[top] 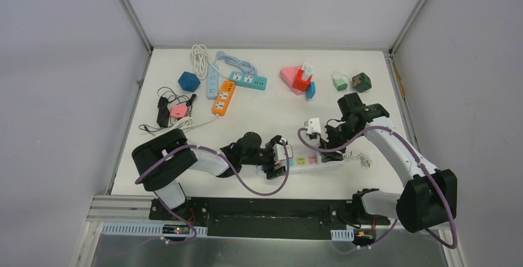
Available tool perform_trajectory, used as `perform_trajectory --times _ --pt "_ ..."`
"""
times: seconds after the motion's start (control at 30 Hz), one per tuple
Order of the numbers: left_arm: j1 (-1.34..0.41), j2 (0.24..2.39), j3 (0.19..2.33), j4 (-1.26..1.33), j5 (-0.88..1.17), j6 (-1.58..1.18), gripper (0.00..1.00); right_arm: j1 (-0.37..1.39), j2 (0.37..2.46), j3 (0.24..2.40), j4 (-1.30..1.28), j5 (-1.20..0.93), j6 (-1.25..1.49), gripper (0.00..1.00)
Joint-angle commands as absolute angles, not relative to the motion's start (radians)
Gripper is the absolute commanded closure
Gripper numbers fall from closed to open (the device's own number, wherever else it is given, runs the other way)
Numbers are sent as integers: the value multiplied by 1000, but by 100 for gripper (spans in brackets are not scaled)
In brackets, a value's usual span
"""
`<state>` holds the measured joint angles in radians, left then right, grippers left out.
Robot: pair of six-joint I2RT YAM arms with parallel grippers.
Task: Pull the plug off the socket
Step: Remove the plug from the socket.
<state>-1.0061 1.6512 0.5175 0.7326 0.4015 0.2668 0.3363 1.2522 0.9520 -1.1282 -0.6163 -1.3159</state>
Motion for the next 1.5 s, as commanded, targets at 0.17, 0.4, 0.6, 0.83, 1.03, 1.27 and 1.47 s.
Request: perform_trajectory --times 0.17,0.4,0.6,0.83,1.03,1.27,1.47 --pt "-1001 1686 516 676 351 199 100 254 1211 1003 -1203 -847 -1359 100" --pt "-1001 1678 514 673 350 204 100 219 1233 1003 -1234 -829 -1394 100" --pt "-1000 1681 512 675 350 206 100 150 1271 998 -1281 -817 -1462 100" --pt "-1001 1680 507 678 348 204 100 108 1283 1003 -1309 -819 -1493 100" --pt "-1001 1678 500 689 348 204 100 90 1303 1023 -1351 -852 -1516 100" --pt "-1001 1695 517 692 362 201 100 161 1257 997 -1289 -897 -1457 100" --pt "-1001 1707 538 680 373 193 100 404 1234 987 -1102 -780 -1254 100"
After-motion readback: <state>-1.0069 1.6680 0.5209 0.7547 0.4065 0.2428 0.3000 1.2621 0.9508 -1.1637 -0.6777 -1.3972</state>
